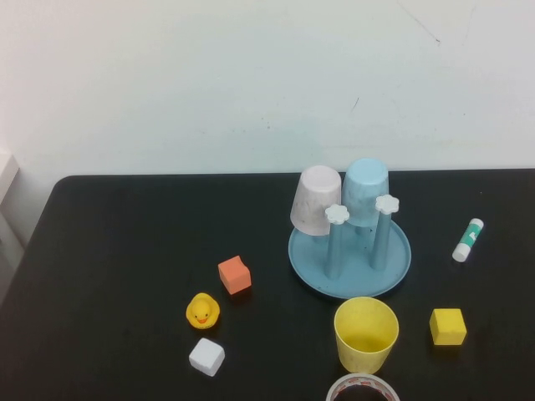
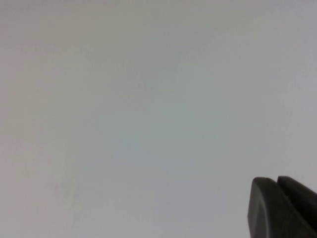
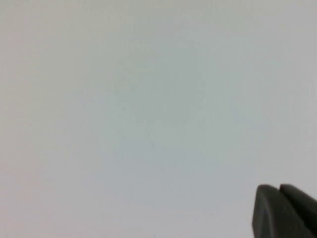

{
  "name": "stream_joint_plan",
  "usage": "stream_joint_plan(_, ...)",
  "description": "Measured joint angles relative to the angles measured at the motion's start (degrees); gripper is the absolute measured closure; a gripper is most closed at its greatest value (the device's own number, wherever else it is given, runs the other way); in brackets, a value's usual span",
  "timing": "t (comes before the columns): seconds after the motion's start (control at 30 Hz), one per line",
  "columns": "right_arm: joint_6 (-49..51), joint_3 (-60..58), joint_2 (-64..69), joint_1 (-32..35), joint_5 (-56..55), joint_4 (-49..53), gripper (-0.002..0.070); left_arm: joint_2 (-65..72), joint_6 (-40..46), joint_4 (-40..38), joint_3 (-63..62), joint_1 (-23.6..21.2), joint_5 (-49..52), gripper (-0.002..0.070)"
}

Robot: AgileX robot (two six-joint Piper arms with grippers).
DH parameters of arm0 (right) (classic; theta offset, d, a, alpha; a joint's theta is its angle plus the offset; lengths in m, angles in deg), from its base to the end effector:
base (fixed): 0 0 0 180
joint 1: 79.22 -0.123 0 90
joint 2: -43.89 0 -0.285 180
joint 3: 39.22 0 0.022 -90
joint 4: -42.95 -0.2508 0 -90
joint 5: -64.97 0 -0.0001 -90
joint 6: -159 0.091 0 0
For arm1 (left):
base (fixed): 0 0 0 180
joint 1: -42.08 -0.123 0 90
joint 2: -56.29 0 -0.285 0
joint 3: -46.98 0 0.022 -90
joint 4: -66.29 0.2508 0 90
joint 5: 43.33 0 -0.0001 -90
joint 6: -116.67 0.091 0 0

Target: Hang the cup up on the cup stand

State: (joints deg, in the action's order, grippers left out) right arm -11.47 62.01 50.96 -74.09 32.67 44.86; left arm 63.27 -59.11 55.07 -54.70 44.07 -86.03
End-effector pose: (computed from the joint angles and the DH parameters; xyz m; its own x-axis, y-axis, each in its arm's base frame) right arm 0.0389 -0.0019 0.2522 0.5964 0.0847 -0.7982 -0.0071 0.9949 0.1003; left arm 0.0274 0.0110 0.2659 0.7312 -0.0959 -0.6753 -0.0038 0.9895 -0.1446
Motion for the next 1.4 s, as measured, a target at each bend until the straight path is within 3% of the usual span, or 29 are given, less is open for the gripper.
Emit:
stream_joint_plan(0.1, -3.8, 2.9, 0.0, 0.0, 5.3, -3.5, 0.0678, 0.0, -1.1, 1.0, -1.9, 0.0, 4.1, 0.0677)
stream_joint_plan(0.3, -14.5, 17.5, 4.7, 0.0, 20.1, -7.2, 0.0678, 1.6, 7.9, 2.4, -19.6, 0.0, 32.7, 0.0677)
stream_joint_plan(0.47, -13.4, 31.5, 16.3, 0.0, 35.1, -9.6, 0.0678, 8.0, 13.4, 2.6, -31.2, 0.0, 54.8, 0.0677)
stream_joint_plan(0.67, -17.5, 40.2, 32.4, 0.0, 53.9, -10.2, 0.0678, 15.7, 13.2, 2.6, -33.1, 0.0, 69.7, 0.0677)
stream_joint_plan(0.8, -27.5, 41.3, 43.6, 0.0, 62.2, -11.9, 0.0678, 20.1, 11.9, 0.8, -30.3, 0.0, 73.5, 0.0677)
stream_joint_plan(0.9, -32.0, 41.3, 50.7, 0.0, 61.8, -14.0, 0.0678, 22.8, 10.9, -2.1, -26.5, 0.0, 73.3, 0.0677)
stream_joint_plan(1.0, -35.8, 41.9, 57.2, 0.0, 60.8, -19.8, 0.0678, 24.9, 10.5, -5.3, -22.6, 0.0, 71.6, 0.0677)
stream_joint_plan(1.13, -48.7, 44.5, 66.8, -1.1, 63.3, -32.8, 0.0678, 25.3, 10.3, -9.0, -20.8, 0.0, 68.5, 0.0677)
stream_joint_plan(1.27, -59.2, 46.5, 76.3, -7.2, 63.4, -43.6, 0.0678, 25.3, 10.6, -9.2, -20.8, 0.0, 65.7, 0.0677)
stream_joint_plan(1.4, -62.7, 48.1, 85.2, -18.3, 58.4, -45.4, 0.0676, 25.3, 11.1, -9.4, -20.8, 0.0, 65.2, 0.0677)
